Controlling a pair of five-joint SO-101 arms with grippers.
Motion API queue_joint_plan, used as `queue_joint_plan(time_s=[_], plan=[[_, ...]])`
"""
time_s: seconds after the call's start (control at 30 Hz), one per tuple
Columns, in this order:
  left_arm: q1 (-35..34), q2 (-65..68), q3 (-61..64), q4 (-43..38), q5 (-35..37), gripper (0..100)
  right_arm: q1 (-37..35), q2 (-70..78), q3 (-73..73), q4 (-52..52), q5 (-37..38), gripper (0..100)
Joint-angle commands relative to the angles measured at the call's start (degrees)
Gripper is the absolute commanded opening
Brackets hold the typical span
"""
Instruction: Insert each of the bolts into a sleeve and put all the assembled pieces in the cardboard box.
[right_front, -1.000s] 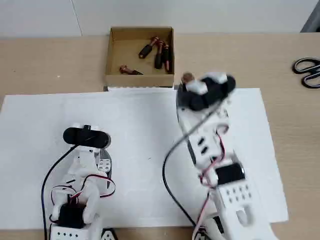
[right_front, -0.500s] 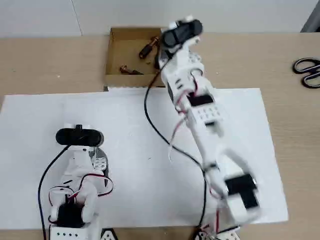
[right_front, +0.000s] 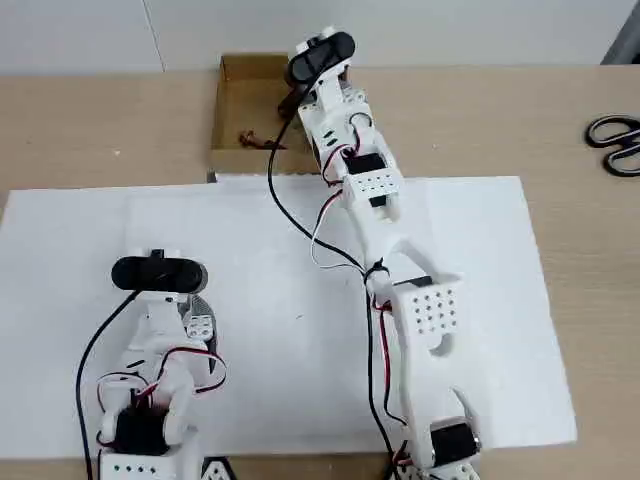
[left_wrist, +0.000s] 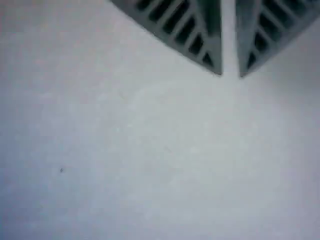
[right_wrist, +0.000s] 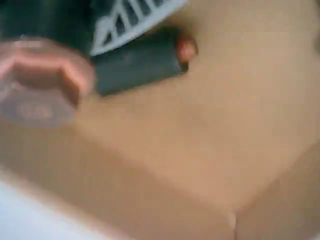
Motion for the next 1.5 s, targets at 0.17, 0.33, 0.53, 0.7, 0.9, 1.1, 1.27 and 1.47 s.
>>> queue_joint_plan(time_s=[0.17,0.33,0.53,0.7,0.9,1.1,1.27,1.47], plan=[[0.0,-0.4,-0.2,-1.2,0.3,1,-2.0,6.5,-21.7,12.3,0.8,5.8],[0.0,-0.4,-0.2,-1.2,0.3,1,-2.8,8.4,-27.3,18.6,0.8,21.3],[0.0,-0.4,-0.2,-1.2,0.3,1,-4.0,8.3,-32.8,23.2,0.8,22.0],[0.0,-0.4,-0.2,-1.2,0.3,1,-3.8,8.5,-35.7,25.9,0.8,22.0],[0.0,-0.4,-0.2,-1.2,0.3,1,-3.7,8.2,-40.7,32.7,0.6,22.0],[0.0,-0.4,-0.2,-1.2,0.3,1,-3.7,8.3,-50.6,45.3,0.7,22.0],[-0.2,-0.4,-0.2,-1.4,0.3,1,-3.6,7.7,-54.3,55.1,0.7,22.0],[-0.3,-0.4,-0.2,-1.1,0.3,1,-5.0,-1.9,-54.1,66.8,0.4,22.0]])
